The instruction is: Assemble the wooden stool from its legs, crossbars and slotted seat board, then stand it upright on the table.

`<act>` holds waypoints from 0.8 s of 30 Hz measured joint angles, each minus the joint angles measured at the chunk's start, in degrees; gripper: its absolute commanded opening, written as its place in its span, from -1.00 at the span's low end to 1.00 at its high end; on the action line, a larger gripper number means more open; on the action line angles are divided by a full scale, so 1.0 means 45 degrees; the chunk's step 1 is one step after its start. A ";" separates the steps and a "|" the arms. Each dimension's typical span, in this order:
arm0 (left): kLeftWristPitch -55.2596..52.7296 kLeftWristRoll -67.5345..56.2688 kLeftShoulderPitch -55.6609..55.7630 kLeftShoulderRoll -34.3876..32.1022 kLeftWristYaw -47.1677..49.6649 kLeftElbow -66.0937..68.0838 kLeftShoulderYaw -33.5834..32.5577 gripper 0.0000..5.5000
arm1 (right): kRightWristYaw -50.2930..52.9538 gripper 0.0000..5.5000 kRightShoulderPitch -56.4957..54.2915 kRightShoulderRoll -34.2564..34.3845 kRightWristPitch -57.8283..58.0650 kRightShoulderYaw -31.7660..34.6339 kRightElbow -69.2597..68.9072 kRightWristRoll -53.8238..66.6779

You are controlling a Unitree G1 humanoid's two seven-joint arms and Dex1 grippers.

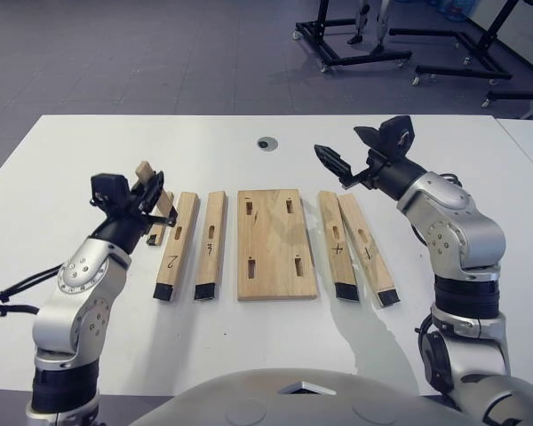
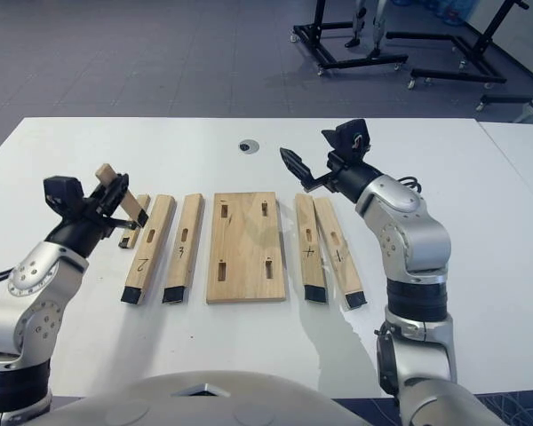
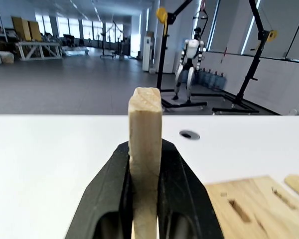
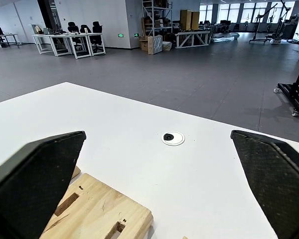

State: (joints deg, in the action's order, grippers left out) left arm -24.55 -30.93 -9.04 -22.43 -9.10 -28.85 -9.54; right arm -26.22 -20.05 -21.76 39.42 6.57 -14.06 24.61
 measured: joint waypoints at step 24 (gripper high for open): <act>0.1647 0.0872 -0.0279 0.2173 -0.0443 0.1758 -0.0443 -0.86 | 0.0197 0.95 0.0128 0.0316 -0.0194 -0.0938 0.0098 -0.0264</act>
State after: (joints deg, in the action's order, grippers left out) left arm -17.14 -27.01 -10.30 -12.66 -11.10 -20.95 -11.53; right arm -25.33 -19.47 -20.34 38.55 2.34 -13.62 23.42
